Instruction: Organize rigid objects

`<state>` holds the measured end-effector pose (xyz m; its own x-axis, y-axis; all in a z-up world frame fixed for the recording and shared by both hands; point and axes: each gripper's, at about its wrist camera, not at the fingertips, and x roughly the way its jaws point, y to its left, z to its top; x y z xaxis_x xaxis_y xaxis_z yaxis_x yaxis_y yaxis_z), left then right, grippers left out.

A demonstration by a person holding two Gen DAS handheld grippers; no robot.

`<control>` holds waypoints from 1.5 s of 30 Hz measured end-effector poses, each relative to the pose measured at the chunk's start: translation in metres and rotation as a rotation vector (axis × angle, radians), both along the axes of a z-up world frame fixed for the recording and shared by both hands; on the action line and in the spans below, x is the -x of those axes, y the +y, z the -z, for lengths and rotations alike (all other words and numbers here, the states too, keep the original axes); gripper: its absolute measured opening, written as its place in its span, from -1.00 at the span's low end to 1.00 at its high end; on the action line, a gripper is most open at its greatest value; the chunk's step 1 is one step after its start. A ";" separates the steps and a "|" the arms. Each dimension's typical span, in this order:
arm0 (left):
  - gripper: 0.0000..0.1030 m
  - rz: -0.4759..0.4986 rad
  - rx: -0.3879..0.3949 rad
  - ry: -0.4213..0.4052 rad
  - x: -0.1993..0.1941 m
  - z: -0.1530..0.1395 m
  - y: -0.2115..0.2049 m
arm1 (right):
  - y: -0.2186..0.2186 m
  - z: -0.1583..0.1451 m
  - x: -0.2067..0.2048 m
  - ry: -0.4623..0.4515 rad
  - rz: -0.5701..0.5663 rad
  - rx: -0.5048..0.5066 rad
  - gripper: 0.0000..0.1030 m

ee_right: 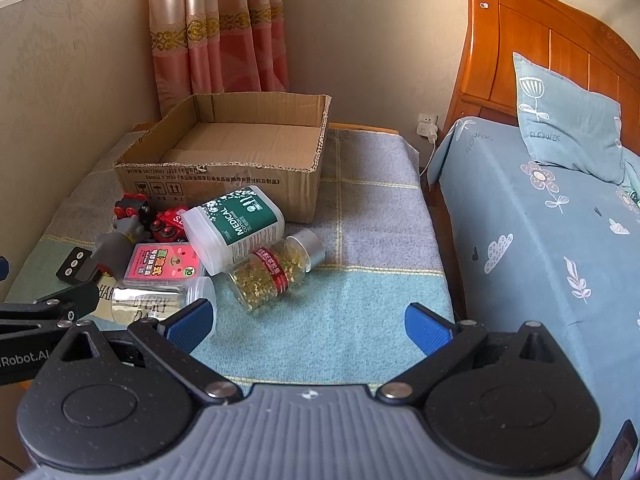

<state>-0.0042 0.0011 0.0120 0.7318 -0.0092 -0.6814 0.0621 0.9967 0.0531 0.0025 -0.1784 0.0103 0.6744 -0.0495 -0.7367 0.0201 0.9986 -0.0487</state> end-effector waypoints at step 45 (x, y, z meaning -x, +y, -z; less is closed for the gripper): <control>0.99 0.002 0.005 -0.010 -0.007 0.004 0.003 | 0.008 0.000 -0.007 -0.009 -0.020 0.043 1.00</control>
